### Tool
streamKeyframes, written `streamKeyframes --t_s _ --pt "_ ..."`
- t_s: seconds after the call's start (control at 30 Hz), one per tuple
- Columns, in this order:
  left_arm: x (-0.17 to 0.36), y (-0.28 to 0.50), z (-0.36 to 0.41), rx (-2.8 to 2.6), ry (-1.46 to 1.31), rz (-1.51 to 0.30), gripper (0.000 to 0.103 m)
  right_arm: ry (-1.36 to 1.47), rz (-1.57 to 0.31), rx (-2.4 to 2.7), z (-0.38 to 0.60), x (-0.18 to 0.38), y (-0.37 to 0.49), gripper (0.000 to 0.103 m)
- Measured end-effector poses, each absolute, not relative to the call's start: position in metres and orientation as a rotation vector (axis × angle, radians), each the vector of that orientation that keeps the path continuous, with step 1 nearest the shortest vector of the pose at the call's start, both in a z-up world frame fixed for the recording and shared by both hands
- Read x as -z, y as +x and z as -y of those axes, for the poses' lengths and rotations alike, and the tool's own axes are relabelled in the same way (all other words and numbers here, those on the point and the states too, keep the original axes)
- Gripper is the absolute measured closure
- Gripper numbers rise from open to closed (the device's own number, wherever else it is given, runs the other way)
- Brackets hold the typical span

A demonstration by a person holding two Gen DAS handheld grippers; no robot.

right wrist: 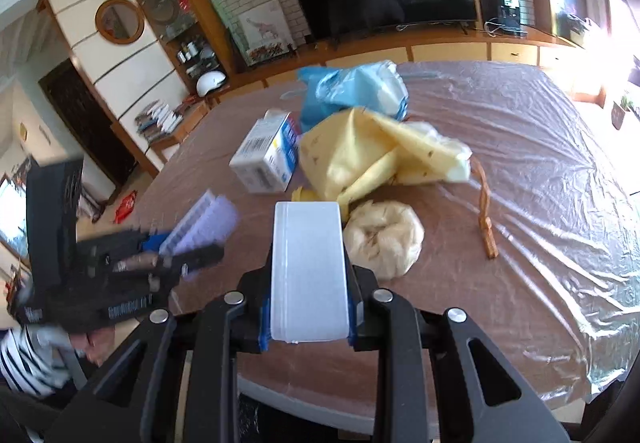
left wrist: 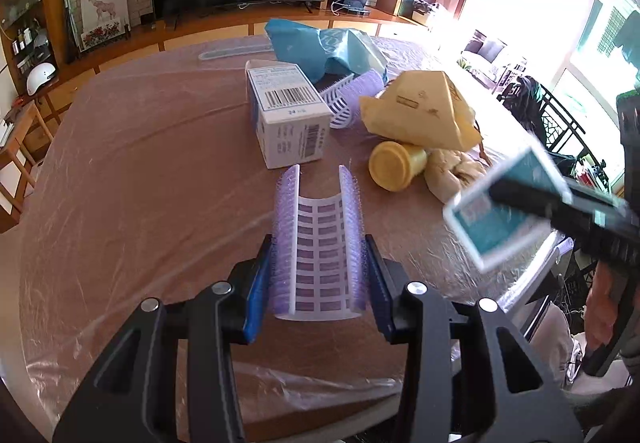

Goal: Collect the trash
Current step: 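Carry the purple roller and white container over the black bin with both tools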

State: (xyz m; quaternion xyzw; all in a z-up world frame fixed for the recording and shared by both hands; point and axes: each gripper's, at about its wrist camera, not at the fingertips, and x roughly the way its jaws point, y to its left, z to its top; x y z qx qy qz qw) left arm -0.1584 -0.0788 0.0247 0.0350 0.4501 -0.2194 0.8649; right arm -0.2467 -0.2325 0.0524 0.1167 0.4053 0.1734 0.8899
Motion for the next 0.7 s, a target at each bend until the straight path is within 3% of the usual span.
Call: streamKeyframes --t_s 0.7 --pt "-0.030 -0.219 0.088 0.558 0.139 -0.953 0.059 0.169 -0.889 -0.410 0.242 -0.059 -0.313 0.077"
